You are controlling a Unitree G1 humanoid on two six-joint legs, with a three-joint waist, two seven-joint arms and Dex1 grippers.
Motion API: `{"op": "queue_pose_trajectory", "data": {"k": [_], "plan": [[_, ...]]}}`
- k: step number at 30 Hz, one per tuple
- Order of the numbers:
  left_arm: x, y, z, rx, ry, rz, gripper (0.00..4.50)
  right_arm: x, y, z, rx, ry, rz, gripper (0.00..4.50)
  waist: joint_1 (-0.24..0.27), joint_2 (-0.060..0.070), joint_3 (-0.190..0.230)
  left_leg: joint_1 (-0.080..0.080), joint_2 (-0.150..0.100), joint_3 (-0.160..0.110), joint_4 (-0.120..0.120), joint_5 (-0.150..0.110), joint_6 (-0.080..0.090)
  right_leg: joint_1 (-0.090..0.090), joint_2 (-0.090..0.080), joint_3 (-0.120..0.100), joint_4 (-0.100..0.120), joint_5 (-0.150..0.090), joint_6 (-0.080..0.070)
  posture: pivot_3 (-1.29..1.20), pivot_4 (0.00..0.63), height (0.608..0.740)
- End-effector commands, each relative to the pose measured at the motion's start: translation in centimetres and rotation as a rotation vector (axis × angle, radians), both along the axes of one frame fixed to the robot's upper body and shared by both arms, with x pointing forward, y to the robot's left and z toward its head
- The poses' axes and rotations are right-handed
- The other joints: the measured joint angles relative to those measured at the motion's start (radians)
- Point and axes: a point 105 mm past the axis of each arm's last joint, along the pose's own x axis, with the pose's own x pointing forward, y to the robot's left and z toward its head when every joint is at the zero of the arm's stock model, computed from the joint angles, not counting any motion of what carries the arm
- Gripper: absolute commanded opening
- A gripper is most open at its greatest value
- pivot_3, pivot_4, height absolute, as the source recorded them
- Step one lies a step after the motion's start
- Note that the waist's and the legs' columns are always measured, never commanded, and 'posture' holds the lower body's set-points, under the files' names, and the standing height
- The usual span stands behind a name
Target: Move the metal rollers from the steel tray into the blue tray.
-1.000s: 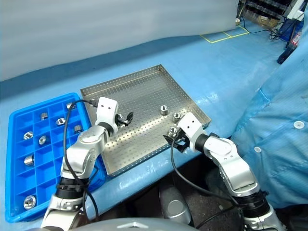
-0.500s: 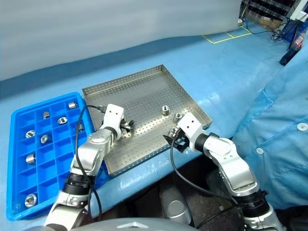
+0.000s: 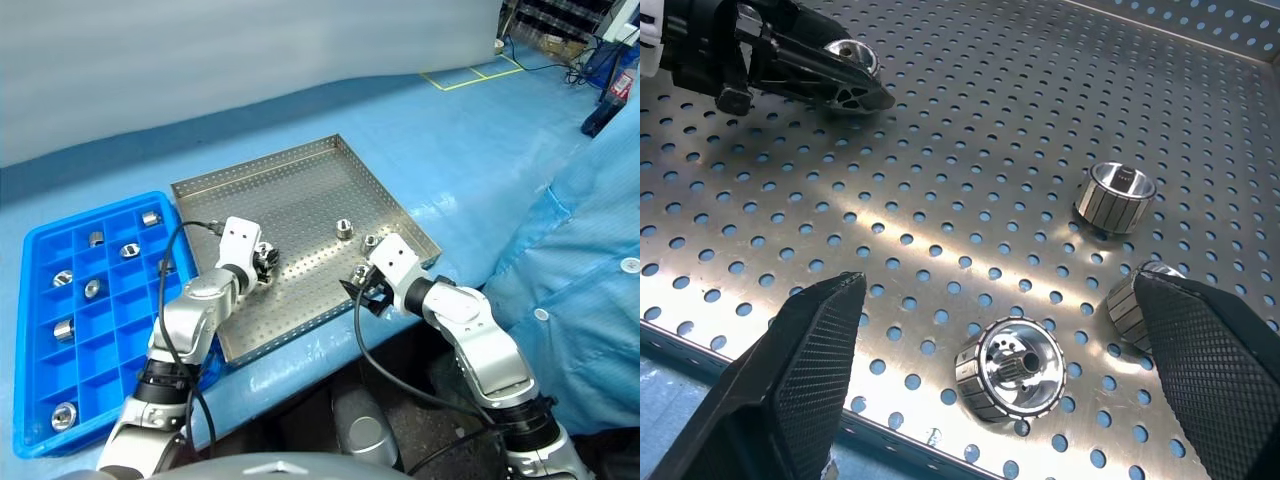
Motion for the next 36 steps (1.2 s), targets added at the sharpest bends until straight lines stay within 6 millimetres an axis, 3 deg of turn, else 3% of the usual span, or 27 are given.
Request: {"op": "queue_pose_trajectory", "data": {"k": [1, 8, 12, 16, 25, 36], "plan": [[0.0, -0.6, 2.7, -0.045, -0.103, -0.035, 1.79, 0.3, 0.3, 1.2, 0.009, -0.047, 0.012, 4.5, 0.002, 0.0, 0.0, 0.0, 0.0, 0.0, 0.0, 0.0, 0.0, 0.0, 0.0, 0.0, 0.0, 0.0, 0.0, -0.36, 0.15, 0.74], [-0.4, -0.5, 4.7, -0.114, -0.172, -0.065, 1.79, 0.5, 0.7, 1.2, 0.011, -0.052, 0.024, 4.5, 0.007, 0.0, 0.0, 0.0, 0.0, 0.0, 0.0, 0.0, 0.0, 0.0, 0.0, 0.0, 0.0, 0.0, 0.0, -0.34, 0.15, 0.74], [-2.1, -0.6, 6.9, -0.209, -0.218, -0.156, 1.79, 0.4, 1.4, 2.3, 0.087, -0.054, 0.057, 4.5, 0.013, 0.0, 0.0, -0.001, 0.001, 0.0, 0.0, 0.0, 0.0, 0.0, 0.0, 0.0, 0.0, 0.0, 0.0, -0.32, 0.15, 0.74], [-4.7, 1.6, 7.3, -0.114, -0.208, -0.188, 1.79, -0.1, 2.3, 3.6, 0.166, -0.054, 0.153, 4.5, 0.02, 0.0, 0.0, 0.0, 0.003, 0.0, -0.001, 0.0, 0.0, -0.001, 0.001, 0.0, 0.0, 0.0, -0.001, -0.26, 0.15, 0.74], [-7.6, 8.9, 7.3, 0.157, -0.192, 0.07, 1.79, -0.1, 4.6, 4.2, 0.192, -0.057, 0.309, 4.5, 0.09, 0.0, 0.001, 0.001, 0.005, -0.001, -0.001, 0.0, 0.0, -0.001, 0.001, -0.001, 0.0, -0.003, -0.006, -0.16, 0.15, 0.74], [-10.7, 11.0, 6.3, 0.198, -0.133, 0.177, 1.79, 1.3, 4.4, 3.2, 0.144, -0.062, 0.25, 4.5, 0.184, -0.001, 0.002, -0.001, 0.005, -0.001, -0.001, 0.0, 0.0, -0.002, -0.002, -0.003, 0.0, -0.003, -0.012, -0.13, 0.15, 0.74]]}}
